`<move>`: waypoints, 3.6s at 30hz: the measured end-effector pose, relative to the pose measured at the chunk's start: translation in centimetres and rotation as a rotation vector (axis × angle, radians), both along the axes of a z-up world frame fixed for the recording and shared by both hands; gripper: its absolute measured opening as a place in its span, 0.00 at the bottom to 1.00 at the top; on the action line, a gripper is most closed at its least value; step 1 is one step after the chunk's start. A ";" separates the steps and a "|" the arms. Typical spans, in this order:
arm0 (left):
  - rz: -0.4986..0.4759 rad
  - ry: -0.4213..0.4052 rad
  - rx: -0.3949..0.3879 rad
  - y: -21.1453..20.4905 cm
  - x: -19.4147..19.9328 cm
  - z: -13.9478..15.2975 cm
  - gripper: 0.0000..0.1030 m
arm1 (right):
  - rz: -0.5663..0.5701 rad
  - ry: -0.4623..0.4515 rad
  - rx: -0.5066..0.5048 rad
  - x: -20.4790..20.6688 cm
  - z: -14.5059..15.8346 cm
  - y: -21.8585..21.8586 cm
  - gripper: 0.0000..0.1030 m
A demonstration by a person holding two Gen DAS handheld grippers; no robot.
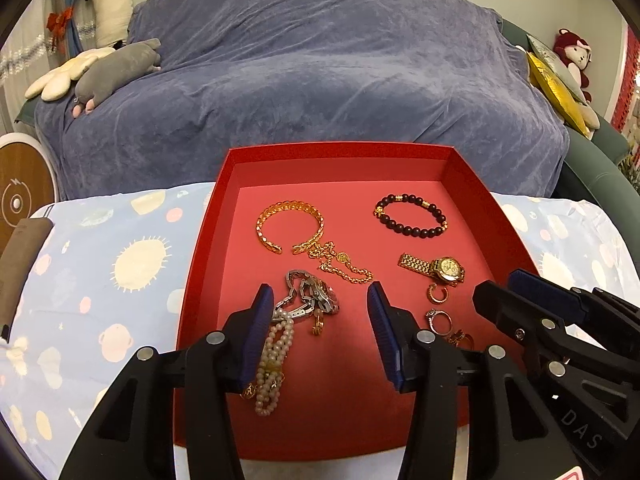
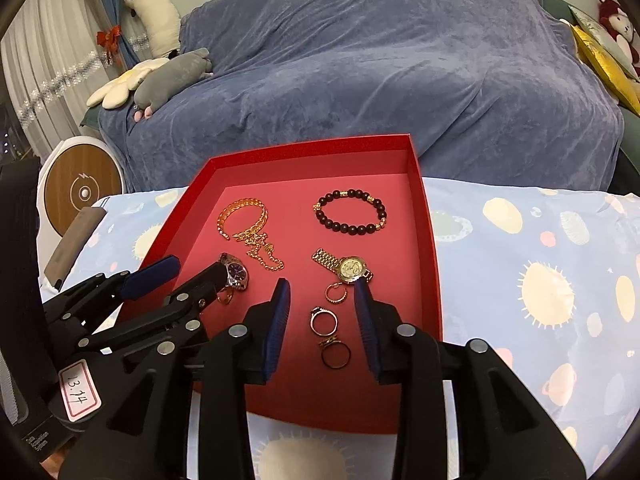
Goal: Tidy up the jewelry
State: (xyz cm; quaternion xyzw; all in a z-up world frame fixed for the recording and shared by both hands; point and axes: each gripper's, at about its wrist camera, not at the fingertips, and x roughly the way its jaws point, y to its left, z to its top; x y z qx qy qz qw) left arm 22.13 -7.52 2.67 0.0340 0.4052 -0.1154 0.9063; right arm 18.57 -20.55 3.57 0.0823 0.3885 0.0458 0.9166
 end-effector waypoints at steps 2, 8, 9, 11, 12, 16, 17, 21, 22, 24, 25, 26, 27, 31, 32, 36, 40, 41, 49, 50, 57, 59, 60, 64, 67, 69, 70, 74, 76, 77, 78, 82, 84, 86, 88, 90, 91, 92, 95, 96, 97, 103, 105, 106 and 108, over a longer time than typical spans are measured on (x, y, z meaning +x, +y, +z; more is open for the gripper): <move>0.001 -0.005 0.006 0.0 -0.8 0.8 0.45 | -0.002 -0.005 -0.001 -1.0 0.5 0.1 0.32; 0.008 -0.023 0.017 0.6 -3.6 2.5 0.46 | -0.006 -0.001 0.008 -4.0 1.7 0.6 0.34; 0.008 -0.024 0.019 0.7 -4.2 2.7 0.47 | -0.007 -0.004 0.004 -4.7 1.9 0.7 0.35; 0.015 -0.024 0.023 1.0 -5.3 3.0 0.53 | -0.009 -0.007 -0.005 -6.0 2.2 0.9 0.37; 0.019 -0.025 0.021 1.2 -5.9 3.2 0.57 | -0.011 -0.009 -0.004 -6.6 2.3 0.9 0.40; 0.023 -0.032 0.031 2.0 -8.3 3.4 0.64 | -0.024 -0.014 0.012 -9.1 2.7 0.7 0.51; 0.022 -0.035 0.037 2.1 -8.8 3.5 0.64 | -0.023 -0.011 0.013 -9.6 2.6 0.7 0.51; 0.034 -0.048 0.038 2.7 -10.8 3.6 0.68 | -0.036 -0.012 0.003 -11.5 2.7 0.9 0.54; 0.038 -0.048 0.035 2.9 -11.1 3.5 0.70 | -0.042 -0.015 0.009 -11.8 2.6 0.9 0.56; 0.052 -0.055 0.029 3.3 -11.7 3.4 0.73 | -0.054 -0.024 0.019 -12.2 2.6 0.9 0.61; 0.055 -0.054 0.029 3.3 -11.8 3.4 0.74 | -0.056 -0.029 0.018 -12.3 2.6 1.0 0.62; 0.056 -0.053 0.032 3.4 -11.9 3.3 0.74 | -0.056 -0.031 0.013 -12.2 2.6 1.2 0.63; 0.058 -0.054 0.036 3.5 -11.9 3.3 0.74 | -0.054 -0.032 0.004 -12.1 2.6 1.3 0.64; 0.075 -0.034 0.038 3.9 -11.5 2.8 0.75 | -0.042 -0.032 -0.026 -11.8 2.2 1.9 0.69; 0.074 -0.024 0.032 4.0 -11.3 2.7 0.75 | -0.039 -0.029 -0.031 -11.7 2.1 1.9 0.69; 0.071 -0.010 0.039 4.3 -11.2 2.1 0.76 | -0.036 -0.016 -0.044 -11.4 1.6 2.0 0.70; 0.065 0.006 0.047 4.3 -11.2 1.5 0.77 | -0.035 0.003 -0.044 -11.3 1.3 2.0 0.70; 0.066 0.011 0.046 4.3 -11.2 1.5 0.77 | -0.032 0.003 -0.046 -11.4 1.3 2.1 0.70; 0.076 0.016 0.037 4.7 -11.4 1.5 0.79 | -0.040 -0.008 -0.057 -11.9 1.3 2.3 0.76; 0.077 0.015 0.038 4.7 -11.4 1.5 0.79 | -0.038 -0.009 -0.060 -12.0 1.3 2.3 0.76; 0.079 0.017 0.036 4.8 -11.4 1.6 0.79 | -0.040 -0.011 -0.068 -12.1 1.1 2.3 0.76; 0.079 0.017 0.037 4.8 -11.4 1.6 0.79 | -0.040 -0.011 -0.068 -12.2 1.0 2.3 0.76; 0.079 0.016 0.039 4.9 -11.4 1.6 0.79 | -0.040 -0.011 -0.068 -12.1 1.1 2.3 0.76; 0.078 0.015 0.039 4.8 -11.4 1.6 0.79 | -0.040 -0.010 -0.069 -12.1 1.1 2.3 0.76; 0.078 0.015 0.038 4.8 -11.4 1.6 0.79 | -0.041 -0.011 -0.071 -12.2 1.0 2.3 0.76; 0.078 0.016 0.039 4.8 -11.5 1.6 0.79 | -0.041 -0.011 -0.071 -12.2 1.0 2.3 0.76; 0.078 0.015 0.039 4.8 -11.5 1.6 0.79 | -0.041 -0.012 -0.072 -12.2 1.1 2.3 0.76; 0.078 0.016 0.038 4.8 -11.4 1.6 0.79 | -0.041 -0.011 -0.071 -12.2 1.1 2.3 0.76; 0.079 0.016 0.038 4.8 -11.4 1.6 0.79 | -0.042 -0.011 -0.072 -12.1 1.1 2.3 0.76; 0.079 0.017 0.039 4.8 -11.4 1.5 0.79 | -0.042 -0.011 -0.072 -12.1 1.1 2.3 0.76; 0.080 0.017 0.039 4.8 -11.4 1.5 0.79 | -0.042 -0.011 -0.072 -12.1 1.1 2.3 0.76; 0.082 0.018 0.039 4.8 -11.5 1.5 0.79 | -0.042 -0.012 -0.074 -12.2 1.0 2.2 0.76; 0.082 0.018 0.039 4.8 -11.5 1.5 0.79 | -0.043 -0.012 -0.073 -12.2 1.0 2.2 0.76; 0.082 0.018 0.039 4.8 -11.5 1.4 0.79 | -0.043 -0.012 -0.073 -12.2 1.0 2.2 0.76; 0.082 0.017 0.039 4.8 -11.5 1.4 0.79 | -0.043 -0.012 -0.073 -12.2 1.1 2.2 0.76; 0.083 0.018 0.038 4.8 -11.5 1.4 0.79 | -0.042 -0.012 -0.073 -12.2 1.1 2.2 0.76; 0.082 0.018 0.038 4.8 -11.5 1.4 0.79 | -0.042 -0.012 -0.073 -12.2 1.1 2.2 0.76; 0.083 0.018 0.039 4.8 -11.5 1.4 0.79 | -0.043 -0.012 -0.074 -12.2 1.1 2.2 0.76; 0.083 0.018 0.039 4.8 -11.5 1.4 0.79 | -0.043 -0.012 -0.074 -12.2 1.1 2.2 0.76; 0.082 0.018 0.038 4.8 -11.5 1.4 0.79 | -0.043 -0.012 -0.073 -12.2 1.1 2.2 0.76; 0.083 0.017 0.038 4.8 -11.5 1.4 0.79 | -0.043 -0.012 -0.073 -12.2 1.1 2.2 0.76; 0.084 0.015 0.041 4.8 -11.6 1.4 0.79 | -0.045 -0.012 -0.073 -12.2 1.1 2.2 0.76; 0.085 0.017 0.042 4.8 -11.6 1.4 0.79 | -0.045 -0.012 -0.072 -12.2 1.1 2.2 0.76; 0.086 0.017 0.041 4.8 -11.6 1.5 0.79 | -0.044 -0.012 -0.073 -12.2 1.1 2.2 0.76; 0.085 0.017 0.043 4.8 -11.6 1.5 0.79 | -0.044 -0.012 -0.074 -12.2 1.1 2.2 0.76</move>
